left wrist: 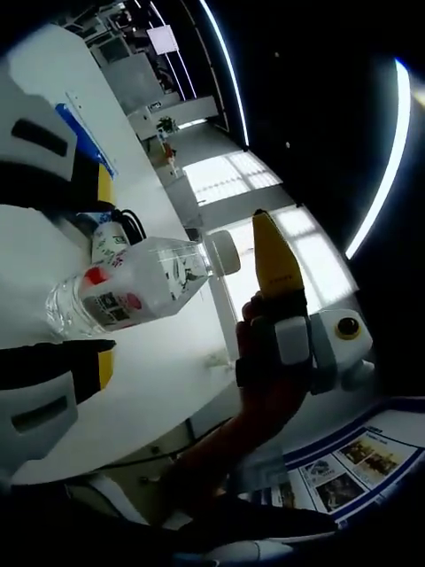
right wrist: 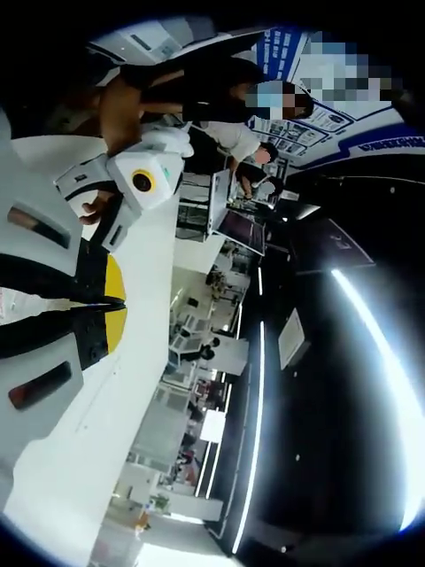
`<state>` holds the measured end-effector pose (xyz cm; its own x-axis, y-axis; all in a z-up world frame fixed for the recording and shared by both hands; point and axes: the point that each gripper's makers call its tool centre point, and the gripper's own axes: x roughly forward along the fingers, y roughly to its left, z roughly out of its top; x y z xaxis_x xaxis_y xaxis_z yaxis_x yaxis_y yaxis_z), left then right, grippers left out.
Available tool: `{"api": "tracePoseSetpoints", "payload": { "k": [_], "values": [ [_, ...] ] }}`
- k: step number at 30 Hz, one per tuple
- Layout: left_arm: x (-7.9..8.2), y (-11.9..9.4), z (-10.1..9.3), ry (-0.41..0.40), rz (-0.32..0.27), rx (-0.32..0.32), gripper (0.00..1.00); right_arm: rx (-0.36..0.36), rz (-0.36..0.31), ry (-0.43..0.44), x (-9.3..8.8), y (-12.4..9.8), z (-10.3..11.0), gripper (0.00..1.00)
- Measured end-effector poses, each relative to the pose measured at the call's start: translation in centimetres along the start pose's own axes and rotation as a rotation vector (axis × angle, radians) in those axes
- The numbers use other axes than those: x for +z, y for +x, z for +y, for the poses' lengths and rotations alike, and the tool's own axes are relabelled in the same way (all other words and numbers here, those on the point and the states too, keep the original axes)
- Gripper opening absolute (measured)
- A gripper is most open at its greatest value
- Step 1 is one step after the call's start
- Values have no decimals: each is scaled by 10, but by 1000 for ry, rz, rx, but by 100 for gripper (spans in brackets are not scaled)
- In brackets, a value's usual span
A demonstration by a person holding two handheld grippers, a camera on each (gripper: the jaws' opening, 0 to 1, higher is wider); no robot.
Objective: Arrange the tabletop items into an orderly group along one side of the table until the central work area is clear of visible clutter.
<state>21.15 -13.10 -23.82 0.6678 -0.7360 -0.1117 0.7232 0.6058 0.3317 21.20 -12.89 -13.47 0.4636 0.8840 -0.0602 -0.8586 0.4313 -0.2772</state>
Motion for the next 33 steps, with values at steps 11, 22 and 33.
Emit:
{"api": "tracePoseSetpoints", "payload": {
  "k": [11, 22, 33],
  "values": [
    [2, -1, 1, 6, -6, -1, 55, 2, 5, -9, 2, 0, 1, 0],
    [1, -2, 1, 6, -6, 1, 55, -3, 4, -12, 3, -1, 1, 0],
    [0, -1, 1, 7, -4, -1, 55, -5, 8, -16, 2, 0, 1, 0]
  ]
}}
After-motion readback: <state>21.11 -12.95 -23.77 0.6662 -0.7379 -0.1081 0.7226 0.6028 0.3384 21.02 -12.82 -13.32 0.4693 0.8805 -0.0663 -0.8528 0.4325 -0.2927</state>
